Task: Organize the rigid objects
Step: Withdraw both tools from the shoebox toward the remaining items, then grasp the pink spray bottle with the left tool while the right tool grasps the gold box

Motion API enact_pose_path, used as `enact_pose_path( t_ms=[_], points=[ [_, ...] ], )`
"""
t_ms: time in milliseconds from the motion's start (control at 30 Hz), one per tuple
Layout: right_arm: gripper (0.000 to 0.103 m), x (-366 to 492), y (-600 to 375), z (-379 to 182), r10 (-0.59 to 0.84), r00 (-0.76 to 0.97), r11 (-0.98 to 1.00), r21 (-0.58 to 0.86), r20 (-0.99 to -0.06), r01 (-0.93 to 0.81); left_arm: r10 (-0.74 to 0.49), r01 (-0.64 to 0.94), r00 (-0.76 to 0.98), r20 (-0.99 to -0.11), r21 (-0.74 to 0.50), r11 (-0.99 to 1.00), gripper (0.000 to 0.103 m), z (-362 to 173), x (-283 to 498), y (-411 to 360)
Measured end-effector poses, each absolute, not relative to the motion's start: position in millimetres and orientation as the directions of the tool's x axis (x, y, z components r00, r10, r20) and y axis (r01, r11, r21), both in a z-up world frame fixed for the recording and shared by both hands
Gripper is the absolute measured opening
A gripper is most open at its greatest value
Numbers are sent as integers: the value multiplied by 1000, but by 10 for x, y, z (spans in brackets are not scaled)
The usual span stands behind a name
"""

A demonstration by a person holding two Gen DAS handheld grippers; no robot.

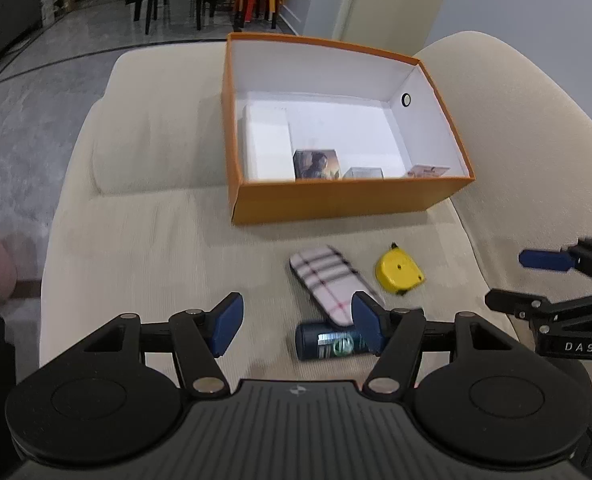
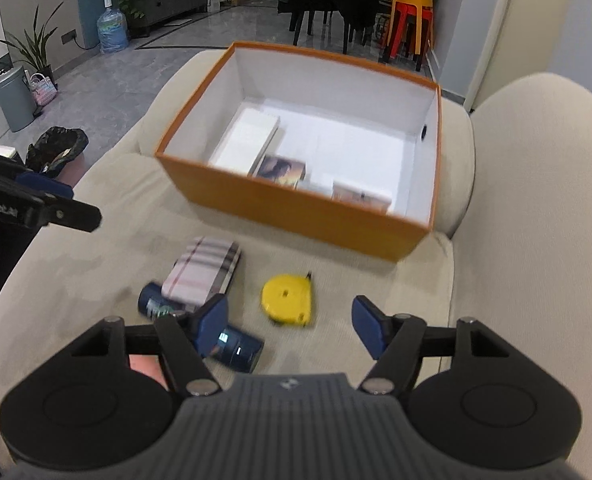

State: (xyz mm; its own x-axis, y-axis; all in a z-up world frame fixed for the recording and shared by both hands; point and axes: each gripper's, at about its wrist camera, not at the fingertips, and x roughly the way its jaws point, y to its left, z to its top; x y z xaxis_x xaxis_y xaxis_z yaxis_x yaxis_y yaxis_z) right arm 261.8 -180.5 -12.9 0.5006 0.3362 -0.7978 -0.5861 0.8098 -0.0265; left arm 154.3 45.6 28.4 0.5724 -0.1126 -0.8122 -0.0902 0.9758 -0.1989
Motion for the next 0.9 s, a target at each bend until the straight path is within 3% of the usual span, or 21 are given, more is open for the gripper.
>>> enact_pose_path(
  t_ms=[433, 900],
  points=[
    [68, 2123, -2175, -422, 340, 481, 852, 48, -808, -521, -130, -114, 575, -808, -237, 965, 75, 28, 933, 289],
    [71, 1880, -2339, -812, 295, 457, 862, 27, -839, -506, -134, -152, 615, -777, -284, 947, 75, -369, 486, 214]
  ],
)
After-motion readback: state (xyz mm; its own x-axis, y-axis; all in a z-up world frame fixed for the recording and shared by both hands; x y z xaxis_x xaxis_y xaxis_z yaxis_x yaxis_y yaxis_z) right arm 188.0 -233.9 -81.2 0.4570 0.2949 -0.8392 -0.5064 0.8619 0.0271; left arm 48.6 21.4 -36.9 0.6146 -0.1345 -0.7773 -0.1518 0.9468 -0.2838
